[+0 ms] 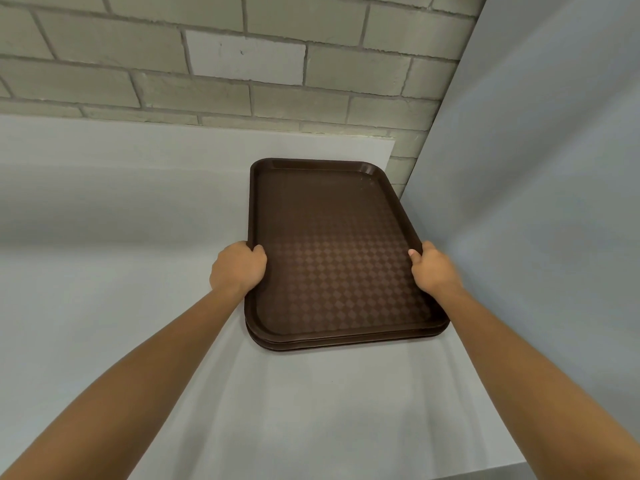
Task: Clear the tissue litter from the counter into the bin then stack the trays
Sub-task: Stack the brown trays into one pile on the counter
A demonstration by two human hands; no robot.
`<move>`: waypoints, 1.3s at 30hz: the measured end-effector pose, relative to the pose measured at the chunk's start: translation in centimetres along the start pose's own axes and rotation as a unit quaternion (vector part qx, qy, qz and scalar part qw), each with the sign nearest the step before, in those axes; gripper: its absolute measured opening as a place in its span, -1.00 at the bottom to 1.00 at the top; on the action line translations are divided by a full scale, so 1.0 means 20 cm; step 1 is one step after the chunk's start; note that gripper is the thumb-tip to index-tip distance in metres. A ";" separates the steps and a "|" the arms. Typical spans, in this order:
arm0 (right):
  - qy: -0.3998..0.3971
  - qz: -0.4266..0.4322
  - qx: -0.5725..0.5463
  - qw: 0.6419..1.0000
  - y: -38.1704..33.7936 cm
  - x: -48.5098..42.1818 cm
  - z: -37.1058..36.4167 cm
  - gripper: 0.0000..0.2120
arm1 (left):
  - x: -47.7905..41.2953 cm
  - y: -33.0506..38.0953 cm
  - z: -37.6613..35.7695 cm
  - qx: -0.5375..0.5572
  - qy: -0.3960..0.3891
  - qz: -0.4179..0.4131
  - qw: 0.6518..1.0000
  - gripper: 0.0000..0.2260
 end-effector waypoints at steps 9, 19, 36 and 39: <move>0.016 0.019 -0.018 1.000 0.04 0.03 0.02 -0.66 | 0.05 0.01 -0.02 -0.006 -0.009 -0.009 1.000 -0.66; -0.004 -0.001 -0.026 1.000 0.07 0.01 0.03 -0.62 | 0.07 0.04 -0.05 -0.011 -0.014 -0.013 1.000 -0.66; -0.006 -0.007 -0.017 1.000 0.09 0.05 0.02 -0.65 | 0.07 0.04 -0.03 -0.018 -0.014 -0.013 1.000 -0.66; -0.007 -0.008 -0.015 1.000 0.08 0.05 0.02 -0.65 | 0.06 0.04 -0.03 -0.013 -0.015 -0.009 1.000 -0.65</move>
Point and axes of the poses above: each hand's wrist, its own x-axis away from the middle knuckle, its own z-axis out of the back of the hand, y = z × x, the point moved 4 cm from there along -x, towards the middle knuckle, and after that the axes turned 15 degrees about -z, right-handed, at the moved point
